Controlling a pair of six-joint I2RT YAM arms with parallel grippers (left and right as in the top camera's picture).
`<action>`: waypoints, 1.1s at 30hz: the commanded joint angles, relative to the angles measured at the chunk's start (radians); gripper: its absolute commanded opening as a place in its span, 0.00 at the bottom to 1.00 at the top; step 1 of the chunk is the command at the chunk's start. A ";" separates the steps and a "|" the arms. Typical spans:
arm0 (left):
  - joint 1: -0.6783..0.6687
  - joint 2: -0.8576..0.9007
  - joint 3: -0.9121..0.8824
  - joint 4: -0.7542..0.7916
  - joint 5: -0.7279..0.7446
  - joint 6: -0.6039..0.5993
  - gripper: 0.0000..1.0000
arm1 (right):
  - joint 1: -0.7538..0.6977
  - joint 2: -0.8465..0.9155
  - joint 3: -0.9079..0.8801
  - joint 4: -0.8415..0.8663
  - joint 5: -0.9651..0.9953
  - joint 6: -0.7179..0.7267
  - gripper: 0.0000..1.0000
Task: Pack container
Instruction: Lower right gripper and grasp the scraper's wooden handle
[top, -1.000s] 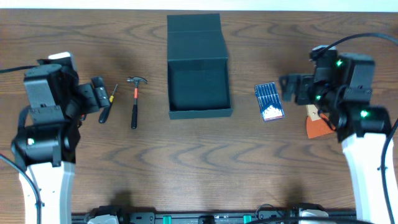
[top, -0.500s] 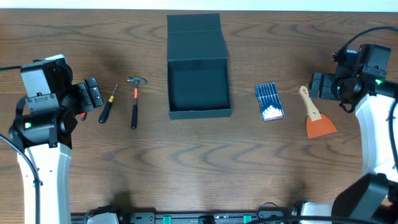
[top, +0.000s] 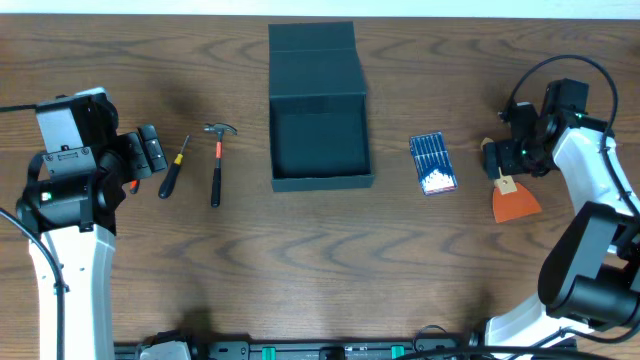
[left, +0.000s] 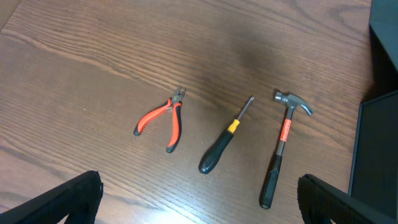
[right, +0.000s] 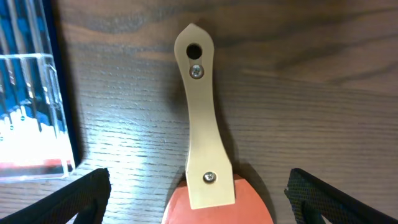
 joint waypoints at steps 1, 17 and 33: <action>0.004 0.004 0.019 -0.001 -0.011 0.021 0.98 | -0.002 0.044 0.017 -0.013 0.006 -0.040 0.94; 0.004 0.004 0.019 -0.001 -0.011 0.021 0.98 | -0.002 0.130 0.017 -0.022 0.040 -0.010 0.86; 0.004 0.004 0.019 -0.001 -0.011 0.021 0.98 | -0.003 0.211 0.012 -0.007 0.092 0.075 0.64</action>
